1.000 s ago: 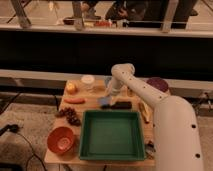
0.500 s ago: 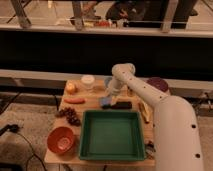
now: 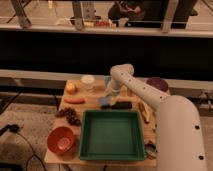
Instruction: Wipe table surface with sponge
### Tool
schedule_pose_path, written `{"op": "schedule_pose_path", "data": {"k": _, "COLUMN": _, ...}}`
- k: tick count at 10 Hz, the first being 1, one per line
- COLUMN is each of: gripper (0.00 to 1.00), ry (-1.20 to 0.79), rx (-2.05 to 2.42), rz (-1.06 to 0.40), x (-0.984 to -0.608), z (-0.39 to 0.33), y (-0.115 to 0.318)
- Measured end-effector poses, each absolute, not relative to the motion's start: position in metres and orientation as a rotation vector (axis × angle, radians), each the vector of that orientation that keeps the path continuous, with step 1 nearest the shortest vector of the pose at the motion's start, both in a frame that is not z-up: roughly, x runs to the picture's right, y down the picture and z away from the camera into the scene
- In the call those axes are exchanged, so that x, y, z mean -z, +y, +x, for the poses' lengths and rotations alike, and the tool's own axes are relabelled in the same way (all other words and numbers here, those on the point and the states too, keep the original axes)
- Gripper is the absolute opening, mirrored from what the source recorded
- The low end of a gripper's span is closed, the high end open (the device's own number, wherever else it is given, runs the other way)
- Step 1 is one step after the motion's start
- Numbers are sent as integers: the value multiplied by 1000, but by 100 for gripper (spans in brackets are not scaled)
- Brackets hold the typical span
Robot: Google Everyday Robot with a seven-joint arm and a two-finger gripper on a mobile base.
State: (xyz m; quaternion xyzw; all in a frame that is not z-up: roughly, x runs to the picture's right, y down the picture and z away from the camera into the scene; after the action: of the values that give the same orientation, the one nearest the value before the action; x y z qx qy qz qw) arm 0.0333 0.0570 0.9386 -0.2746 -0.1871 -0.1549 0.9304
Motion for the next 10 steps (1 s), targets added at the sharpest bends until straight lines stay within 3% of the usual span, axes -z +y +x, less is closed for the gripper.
{"op": "schedule_pose_path", "data": {"k": 2, "gripper": 1, "ry": -383, "rx": 322, "rz": -558, "x": -939, "z": 29, "y": 55}}
{"op": "schedule_pose_path", "data": {"k": 10, "gripper": 0, "ry": -402, "rx": 351, "rz": -542, "x": -953, "z": 7, "y": 38}}
